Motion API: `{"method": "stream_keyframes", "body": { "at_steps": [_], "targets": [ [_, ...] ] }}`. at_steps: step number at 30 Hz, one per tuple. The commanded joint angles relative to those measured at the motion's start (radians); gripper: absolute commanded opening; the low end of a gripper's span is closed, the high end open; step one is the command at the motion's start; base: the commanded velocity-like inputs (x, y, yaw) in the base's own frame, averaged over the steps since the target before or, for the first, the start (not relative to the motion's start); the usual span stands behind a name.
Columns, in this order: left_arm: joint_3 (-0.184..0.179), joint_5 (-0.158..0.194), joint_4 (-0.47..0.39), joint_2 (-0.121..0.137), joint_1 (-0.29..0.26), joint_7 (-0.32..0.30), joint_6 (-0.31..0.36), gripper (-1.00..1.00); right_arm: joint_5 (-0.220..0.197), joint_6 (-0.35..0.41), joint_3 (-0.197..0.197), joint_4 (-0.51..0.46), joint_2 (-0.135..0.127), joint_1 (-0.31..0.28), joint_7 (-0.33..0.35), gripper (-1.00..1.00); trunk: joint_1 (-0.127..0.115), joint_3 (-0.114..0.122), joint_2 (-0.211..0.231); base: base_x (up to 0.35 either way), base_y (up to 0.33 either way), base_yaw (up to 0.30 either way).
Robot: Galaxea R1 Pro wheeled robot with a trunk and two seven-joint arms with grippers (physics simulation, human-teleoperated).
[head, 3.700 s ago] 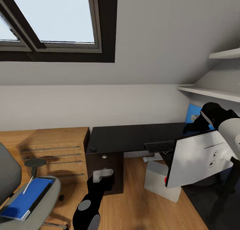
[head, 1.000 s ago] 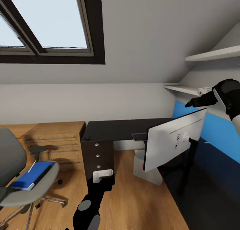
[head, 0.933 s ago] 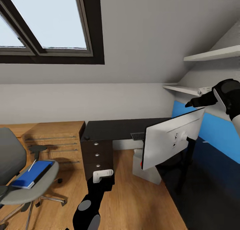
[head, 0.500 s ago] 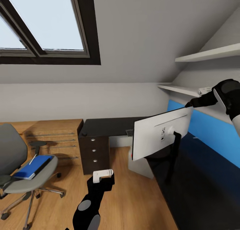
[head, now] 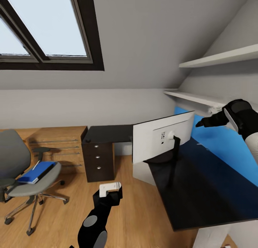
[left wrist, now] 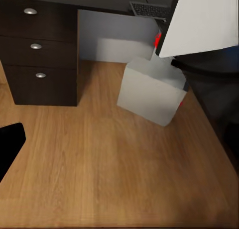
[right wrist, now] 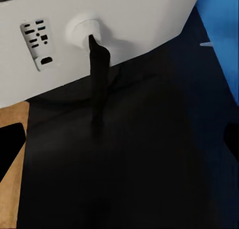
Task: In the bedroom, organize the workspace by keeping the computer under the desk, ensuring the monitor is on the desk, placing the keyboard on the desk next to the monitor, placing the mouse on the desk next to the keyboard, moving the folder from the swivel chair onto the desk next to the mouse, stacking the notebook on top of the folder with the pen on top of the notebook, and positioning the swivel chair next to the desk.
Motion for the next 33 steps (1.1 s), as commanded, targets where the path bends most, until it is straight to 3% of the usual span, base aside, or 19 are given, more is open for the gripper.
{"method": "stream_keyframes", "body": {
  "at_steps": [1, 4, 12, 17, 22, 24, 28, 31, 33],
  "targets": [
    [-0.002, 0.009, -0.001, 0.0, -0.001, 0.009, 0.002, 1.0, -0.009, 0.001, 0.005, 0.005, -0.002, 0.005, 0.003, 1.0, 0.0, -0.002, -0.002, -0.279, -0.202, 0.0],
    [-0.001, 0.009, -0.001, 0.0, -0.001, 0.01, 0.002, 1.0, -0.05, -0.083, 0.005, 0.082, -0.002, 0.039, 0.002, 1.0, 0.0, -0.002, -0.002, -0.279, -0.204, 0.0],
    [0.002, 0.009, -0.001, 0.001, -0.001, 0.011, 0.0, 1.0, -0.096, -0.311, 0.006, 0.3, 0.002, 0.061, 0.002, 1.0, 0.0, -0.002, -0.002, -0.197, -0.151, 0.0],
    [0.024, 0.009, -0.001, 0.001, -0.001, 0.011, -0.001, 1.0, -0.197, -0.514, 0.008, 0.492, 0.017, 0.064, 0.0, 1.0, 0.0, -0.002, -0.002, -0.034, -0.026, 0.0],
    [0.037, 0.009, -0.001, 0.001, -0.001, 0.011, -0.002, 1.0, -0.253, -0.754, 0.007, 0.615, 0.084, 0.105, -0.027, 1.0, 0.0, -0.002, -0.002, -0.008, -0.006, 0.0],
    [0.038, 0.009, -0.001, 0.001, -0.001, 0.011, -0.002, 1.0, -0.261, -0.807, 0.007, 0.626, 0.097, 0.134, -0.056, 1.0, 0.0, -0.002, -0.002, -0.003, -0.002, 0.0],
    [0.04, 0.009, -0.001, 0.001, -0.001, 0.01, -0.002, 1.0, -0.293, -0.93, 0.006, 0.642, 0.146, 0.211, -0.195, 1.0, 0.0, -0.002, -0.002, -0.001, -0.001, 0.0],
    [0.04, 0.009, -0.001, 0.001, -0.001, 0.01, -0.002, 1.0, -0.33, -0.966, 0.005, 0.645, 0.179, 0.232, -0.274, 1.0, 0.0, -0.002, -0.002, 0.0, 0.0, 0.0],
    [0.041, 0.009, -0.001, 0.001, -0.001, 0.011, -0.002, 1.0, -0.391, -0.996, 0.005, 0.646, 0.227, 0.275, -0.381, 1.0, 0.0, -0.002, -0.002, 0.0, 0.0, 0.0]
  ]
}}
